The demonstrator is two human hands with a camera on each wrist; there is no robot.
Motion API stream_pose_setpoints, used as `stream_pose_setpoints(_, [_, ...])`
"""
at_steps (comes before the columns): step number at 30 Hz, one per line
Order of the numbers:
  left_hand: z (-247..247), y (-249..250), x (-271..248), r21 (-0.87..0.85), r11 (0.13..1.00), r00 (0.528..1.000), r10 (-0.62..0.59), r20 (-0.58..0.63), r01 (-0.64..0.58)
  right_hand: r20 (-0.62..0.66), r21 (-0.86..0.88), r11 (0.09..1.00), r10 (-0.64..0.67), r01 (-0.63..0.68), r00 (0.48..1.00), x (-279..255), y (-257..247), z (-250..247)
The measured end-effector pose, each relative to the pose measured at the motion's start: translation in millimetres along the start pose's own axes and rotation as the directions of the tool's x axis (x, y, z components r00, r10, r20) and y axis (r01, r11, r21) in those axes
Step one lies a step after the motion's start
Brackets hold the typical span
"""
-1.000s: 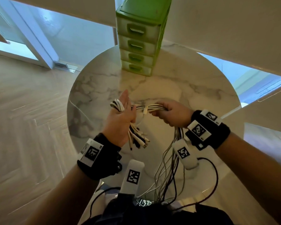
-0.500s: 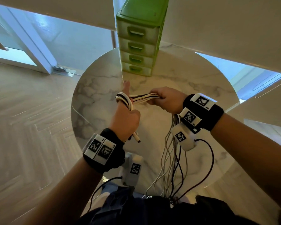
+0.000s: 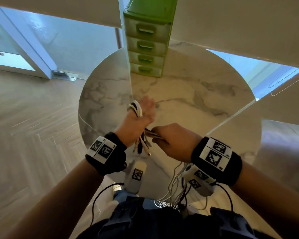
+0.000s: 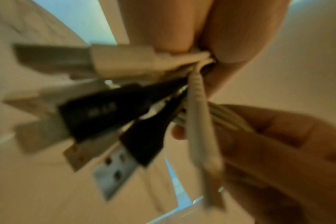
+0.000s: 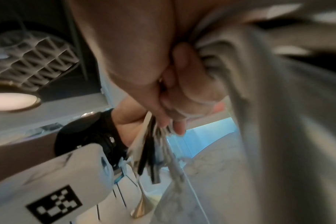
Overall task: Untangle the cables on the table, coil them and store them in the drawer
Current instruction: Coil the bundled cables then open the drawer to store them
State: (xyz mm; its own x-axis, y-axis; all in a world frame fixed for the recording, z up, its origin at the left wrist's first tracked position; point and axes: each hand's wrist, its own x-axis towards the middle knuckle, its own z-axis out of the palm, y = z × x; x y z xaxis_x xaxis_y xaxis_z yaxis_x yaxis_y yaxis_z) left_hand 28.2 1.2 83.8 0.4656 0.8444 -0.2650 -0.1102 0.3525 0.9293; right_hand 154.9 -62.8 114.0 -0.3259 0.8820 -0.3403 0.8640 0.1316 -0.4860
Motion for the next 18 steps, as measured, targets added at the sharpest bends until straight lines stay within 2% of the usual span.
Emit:
stream_pose_setpoints(2, [-0.5, -6.5, -4.1, 0.342, 0.940, 0.968, -0.101, 0.228, 0.017, 0.058, -0.103, 0.990, -0.090, 0.096, 0.994, -4.4, -0.1, 3.6])
stream_pose_setpoints(3, [-1.4, -9.8, -5.1, 0.460, 0.888, 0.942, -0.137, 0.306, -0.020, 0.087, -0.122, 0.984, -0.120, 0.130, 0.989, -6.0, -0.5, 3.4])
stream_pose_setpoints(5, [-2.3, -13.0, -4.6, 0.548, 0.836, 0.908, -0.199, 0.368, -0.038, 0.133, -0.076, 0.986, -0.136, 0.147, 0.982, -8.4, 0.0, -0.6])
stream_pose_setpoints(7, [-2.7, -14.1, 0.6, 0.551, 0.832, 0.882, -0.305, 0.361, 0.062, 0.156, 0.056, 0.993, -0.113, 0.105, 0.981, -10.9, 3.3, -6.2])
stream_pose_setpoints(9, [-2.3, -18.1, 5.2, 0.525, 0.829, 0.830, -0.422, 0.363, 0.192, 0.160, 0.189, 0.980, -0.090, 0.059, 0.983, -13.4, 9.1, -11.0])
stream_pose_setpoints(11, [1.0, -23.5, 6.6, 0.399, 0.860, 0.757, -0.483, 0.439, 0.318, 0.167, 0.264, 0.960, -0.141, 0.094, 0.976, -15.0, 15.9, -14.2])
stream_pose_setpoints(13, [2.0, -32.1, 5.7, 0.294, 0.870, 0.661, -0.493, 0.566, 0.397, 0.150, 0.275, 0.951, -0.185, 0.139, 0.971, -17.0, 21.5, -17.1])
stream_pose_setpoints(15, [0.9, -39.1, 5.4, 0.294, 0.855, 0.532, -0.501, 0.683, 0.427, 0.141, 0.272, 0.950, -0.198, 0.154, 0.970, -18.8, 27.2, -17.0])
stream_pose_setpoints(16, [0.7, -40.9, 4.5, 0.321, 0.855, 0.484, -0.499, 0.718, 0.407, 0.131, 0.273, 0.950, -0.192, 0.150, 0.973, -19.0, 30.4, -15.8])
stream_pose_setpoints(17, [-0.1, -43.9, 4.7, 0.344, 0.867, 0.460, -0.486, 0.743, 0.361, 0.113, 0.272, 0.952, -0.176, 0.140, 0.978, -19.0, 33.4, -14.7])
stream_pose_setpoints(18, [0.2, -44.4, 3.5, 0.351, 0.885, 0.460, -0.461, 0.759, 0.307, 0.088, 0.250, 0.959, -0.160, 0.134, 0.983, -18.6, 36.9, -13.3])
